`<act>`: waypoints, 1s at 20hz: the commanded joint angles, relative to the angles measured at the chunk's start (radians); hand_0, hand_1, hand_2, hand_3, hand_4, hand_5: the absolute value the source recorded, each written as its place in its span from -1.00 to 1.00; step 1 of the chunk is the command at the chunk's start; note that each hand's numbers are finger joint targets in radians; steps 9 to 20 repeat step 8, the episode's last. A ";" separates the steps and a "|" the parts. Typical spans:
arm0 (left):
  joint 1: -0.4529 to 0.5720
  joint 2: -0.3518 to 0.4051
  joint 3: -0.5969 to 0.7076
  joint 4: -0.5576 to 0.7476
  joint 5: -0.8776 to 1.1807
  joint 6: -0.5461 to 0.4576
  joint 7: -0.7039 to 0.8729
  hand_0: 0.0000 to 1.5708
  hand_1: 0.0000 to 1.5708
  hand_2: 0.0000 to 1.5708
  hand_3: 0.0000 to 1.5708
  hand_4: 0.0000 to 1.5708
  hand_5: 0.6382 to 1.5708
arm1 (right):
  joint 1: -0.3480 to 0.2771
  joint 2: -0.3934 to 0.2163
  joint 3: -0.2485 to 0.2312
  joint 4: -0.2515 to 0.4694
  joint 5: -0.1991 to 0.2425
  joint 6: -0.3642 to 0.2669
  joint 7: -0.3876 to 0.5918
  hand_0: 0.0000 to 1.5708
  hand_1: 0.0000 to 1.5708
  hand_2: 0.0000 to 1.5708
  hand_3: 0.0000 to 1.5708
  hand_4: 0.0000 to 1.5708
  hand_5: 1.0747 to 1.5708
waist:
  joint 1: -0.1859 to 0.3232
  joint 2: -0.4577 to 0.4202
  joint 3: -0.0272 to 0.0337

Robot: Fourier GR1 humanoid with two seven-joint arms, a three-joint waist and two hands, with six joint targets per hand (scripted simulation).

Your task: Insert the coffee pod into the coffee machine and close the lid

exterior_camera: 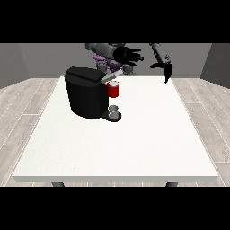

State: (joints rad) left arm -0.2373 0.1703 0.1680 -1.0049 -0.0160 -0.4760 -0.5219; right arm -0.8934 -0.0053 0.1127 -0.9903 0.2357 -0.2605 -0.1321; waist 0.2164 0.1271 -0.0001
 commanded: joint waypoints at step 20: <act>0.065 -0.013 -0.029 0.074 -0.038 -0.003 -0.084 -1.00 -1.00 -1.00 -1.00 -0.79 1.00 | 0.292 0.005 0.340 -0.131 -0.186 0.090 -0.153 -1.00 -1.00 -1.00 -1.00 -0.41 1.00 | -0.007 -0.069 0.0002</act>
